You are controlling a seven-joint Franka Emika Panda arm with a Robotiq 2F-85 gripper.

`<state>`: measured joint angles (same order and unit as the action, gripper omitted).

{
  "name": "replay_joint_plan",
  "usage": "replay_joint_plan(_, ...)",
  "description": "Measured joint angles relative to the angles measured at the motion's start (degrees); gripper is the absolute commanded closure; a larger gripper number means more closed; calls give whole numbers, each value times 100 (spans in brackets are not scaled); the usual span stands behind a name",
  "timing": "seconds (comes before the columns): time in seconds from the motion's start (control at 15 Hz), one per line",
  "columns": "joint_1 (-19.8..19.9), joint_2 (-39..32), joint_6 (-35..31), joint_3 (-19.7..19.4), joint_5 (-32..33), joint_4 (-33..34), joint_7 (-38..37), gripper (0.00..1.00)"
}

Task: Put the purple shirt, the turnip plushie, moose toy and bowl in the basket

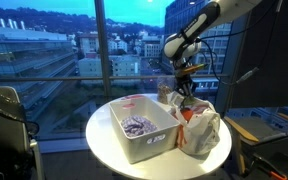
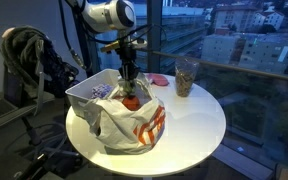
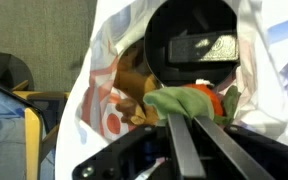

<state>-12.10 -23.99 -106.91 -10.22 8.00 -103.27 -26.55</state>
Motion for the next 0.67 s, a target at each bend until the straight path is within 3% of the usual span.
replay_joint_plan(0.33, -47, 815, 1096, 622, 594, 174, 80, 92)
replay_joint_plan(0.67, -267, 1456, 1128, 1390, 1350, 369, 151, 94)
